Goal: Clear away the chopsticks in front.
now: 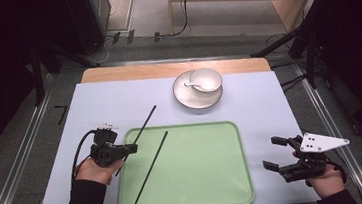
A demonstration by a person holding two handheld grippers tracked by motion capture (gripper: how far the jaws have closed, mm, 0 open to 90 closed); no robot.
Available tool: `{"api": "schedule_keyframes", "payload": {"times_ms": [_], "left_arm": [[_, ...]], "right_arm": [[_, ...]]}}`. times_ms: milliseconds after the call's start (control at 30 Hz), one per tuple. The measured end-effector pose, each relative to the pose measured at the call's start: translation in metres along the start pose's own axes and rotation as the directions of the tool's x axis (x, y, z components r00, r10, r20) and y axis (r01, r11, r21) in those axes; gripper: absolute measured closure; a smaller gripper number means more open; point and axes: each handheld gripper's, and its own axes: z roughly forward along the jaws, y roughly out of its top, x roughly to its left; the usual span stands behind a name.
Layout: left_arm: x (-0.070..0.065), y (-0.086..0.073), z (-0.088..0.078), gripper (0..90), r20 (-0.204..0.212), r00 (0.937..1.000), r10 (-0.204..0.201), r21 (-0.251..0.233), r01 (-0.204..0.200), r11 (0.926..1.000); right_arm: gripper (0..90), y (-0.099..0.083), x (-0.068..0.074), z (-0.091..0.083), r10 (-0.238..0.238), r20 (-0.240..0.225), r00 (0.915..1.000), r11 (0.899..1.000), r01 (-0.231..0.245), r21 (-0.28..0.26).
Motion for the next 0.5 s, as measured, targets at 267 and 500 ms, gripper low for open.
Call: {"api": "schedule_keyframes", "payload": {"times_ms": [267,500], "left_arm": [[-0.004,-0.030,0.004,86.1,0.015,0.9993,-0.034,0.046,0.034,0.9984],[-0.002,-0.045,0.011,85.7,0.000,0.9961,-0.088,0.098,0.088,0.9913]], "right_arm": [[14.2,0.002,0.001,0.001,-0.005,-0.006,1.0000,1.000,0.005,-0.005],[14.3,0.002,0.001,0.001,-0.006,-0.011,0.9999,1.000,0.006,-0.005]]}}
